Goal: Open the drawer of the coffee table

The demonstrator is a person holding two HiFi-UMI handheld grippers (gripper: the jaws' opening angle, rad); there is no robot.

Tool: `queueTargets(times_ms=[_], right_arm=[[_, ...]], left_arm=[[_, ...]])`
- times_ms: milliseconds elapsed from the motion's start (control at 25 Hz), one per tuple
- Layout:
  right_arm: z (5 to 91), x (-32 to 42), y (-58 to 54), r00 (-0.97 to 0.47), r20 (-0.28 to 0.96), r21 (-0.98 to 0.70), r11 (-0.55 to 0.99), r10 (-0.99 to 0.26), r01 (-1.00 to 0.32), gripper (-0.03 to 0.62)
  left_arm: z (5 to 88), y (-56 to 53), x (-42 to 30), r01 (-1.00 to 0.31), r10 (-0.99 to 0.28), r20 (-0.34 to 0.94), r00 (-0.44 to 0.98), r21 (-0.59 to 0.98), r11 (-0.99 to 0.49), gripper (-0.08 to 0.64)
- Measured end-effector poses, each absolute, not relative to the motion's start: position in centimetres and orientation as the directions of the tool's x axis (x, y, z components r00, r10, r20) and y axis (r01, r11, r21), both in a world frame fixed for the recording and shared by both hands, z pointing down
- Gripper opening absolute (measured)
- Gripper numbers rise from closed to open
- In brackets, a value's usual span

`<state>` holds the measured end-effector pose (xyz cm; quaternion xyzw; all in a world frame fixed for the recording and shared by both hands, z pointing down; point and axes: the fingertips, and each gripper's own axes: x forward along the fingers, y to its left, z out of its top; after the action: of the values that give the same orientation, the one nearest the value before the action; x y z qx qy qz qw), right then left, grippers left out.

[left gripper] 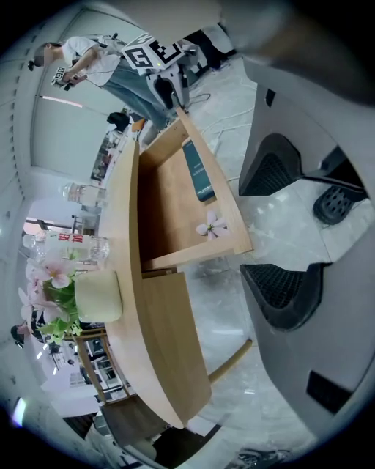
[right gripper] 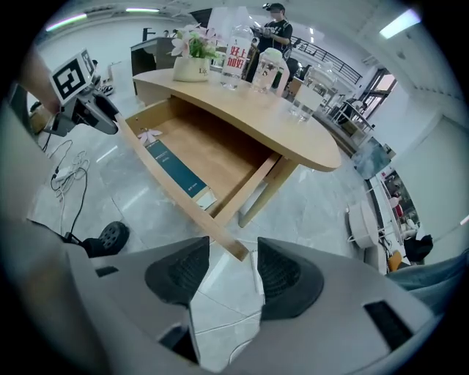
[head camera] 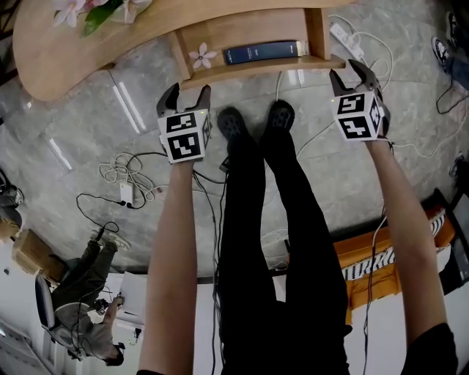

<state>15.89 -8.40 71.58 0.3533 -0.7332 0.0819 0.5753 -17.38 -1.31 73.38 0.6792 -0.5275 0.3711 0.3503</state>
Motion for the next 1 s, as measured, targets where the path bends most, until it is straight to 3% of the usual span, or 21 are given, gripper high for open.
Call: queueTargets(times_ms=[520,1000], right_arm=[[55.2,13.3,-0.4,-0.142,0.884,0.184,0.612,-0.445,-0.769,0.193],[37.0,8.0,6.4,-0.282,0.789,0.047,0.511,-0.546,-0.859,0.195]], left_arm=[[57.3,4.9,-17.4,-0.968,-0.545,0.805,0.234,0.142,-0.207,0.304],[36.4,8.4,-14.1,-0.945,-0.669,0.669,0.322,0.181,-0.274,0.242]])
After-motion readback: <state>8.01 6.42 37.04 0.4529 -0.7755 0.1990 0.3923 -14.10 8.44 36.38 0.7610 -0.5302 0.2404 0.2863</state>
